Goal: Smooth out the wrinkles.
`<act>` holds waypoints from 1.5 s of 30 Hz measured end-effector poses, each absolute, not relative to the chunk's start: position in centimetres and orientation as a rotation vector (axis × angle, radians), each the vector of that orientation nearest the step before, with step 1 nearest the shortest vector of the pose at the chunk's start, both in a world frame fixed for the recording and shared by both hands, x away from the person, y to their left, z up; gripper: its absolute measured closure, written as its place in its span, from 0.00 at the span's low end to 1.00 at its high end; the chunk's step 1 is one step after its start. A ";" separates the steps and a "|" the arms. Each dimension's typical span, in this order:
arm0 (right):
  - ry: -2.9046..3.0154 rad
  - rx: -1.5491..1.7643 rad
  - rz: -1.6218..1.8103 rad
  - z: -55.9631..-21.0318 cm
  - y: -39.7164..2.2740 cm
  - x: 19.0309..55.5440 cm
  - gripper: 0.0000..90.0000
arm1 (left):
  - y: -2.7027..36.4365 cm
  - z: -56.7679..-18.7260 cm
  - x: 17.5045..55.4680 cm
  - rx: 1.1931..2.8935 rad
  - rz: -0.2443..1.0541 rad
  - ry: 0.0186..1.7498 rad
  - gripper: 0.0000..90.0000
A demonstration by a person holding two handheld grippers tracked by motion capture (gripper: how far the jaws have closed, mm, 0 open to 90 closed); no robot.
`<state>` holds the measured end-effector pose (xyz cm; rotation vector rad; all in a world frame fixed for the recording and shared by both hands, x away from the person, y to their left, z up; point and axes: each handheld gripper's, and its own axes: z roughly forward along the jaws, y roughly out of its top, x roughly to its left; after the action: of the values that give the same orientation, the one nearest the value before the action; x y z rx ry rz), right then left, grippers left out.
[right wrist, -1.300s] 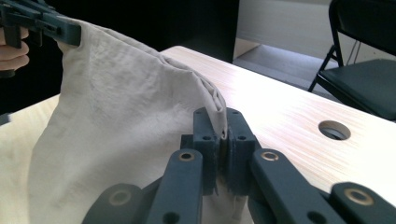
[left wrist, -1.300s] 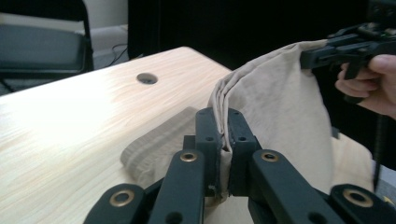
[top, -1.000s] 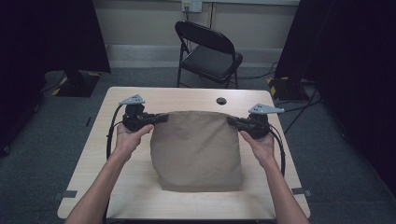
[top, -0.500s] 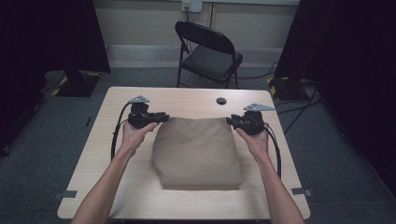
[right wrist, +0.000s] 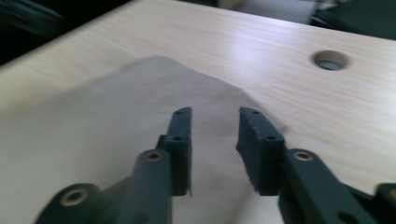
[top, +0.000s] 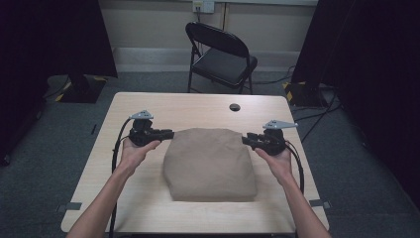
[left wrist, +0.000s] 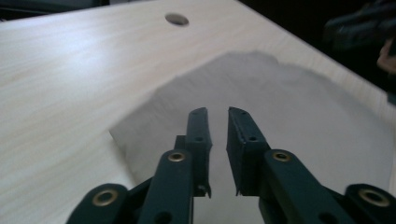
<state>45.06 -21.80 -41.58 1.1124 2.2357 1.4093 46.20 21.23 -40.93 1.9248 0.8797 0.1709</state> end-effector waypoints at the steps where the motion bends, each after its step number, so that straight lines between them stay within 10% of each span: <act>1: 2.239 1.098 1.467 -41.6 -22.0 44.6 0.76 | 21.4 -41.0 45.7 1.925 0.165 0.861 0.91; 8: 2.313 1.084 1.361 -42.4 -22.4 41.7 0.73 | 22.5 -41.8 43.5 1.943 0.130 0.851 0.99; 27: 2.296 1.227 1.335 -46.4 -23.5 40.7 0.56 | 23.6 -47.1 42.4 1.933 0.003 0.974 0.62; 34: 2.342 1.249 1.337 -47.0 -23.2 40.9 0.69 | 22.3 -48.2 42.6 1.983 0.014 1.028 0.48; 40: 2.354 1.237 1.355 -47.1 -23.2 41.1 0.98 | 22.2 -48.4 42.7 1.986 0.025 1.029 0.69; 45: 2.358 1.234 1.349 -47.1 -22.9 41.1 1.00 | 22.1 -48.5 42.7 2.022 0.056 1.012 1.00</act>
<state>41.15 -22.86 -47.05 1.2338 2.3579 1.3489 42.71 22.05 -48.45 2.0216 1.0123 0.0563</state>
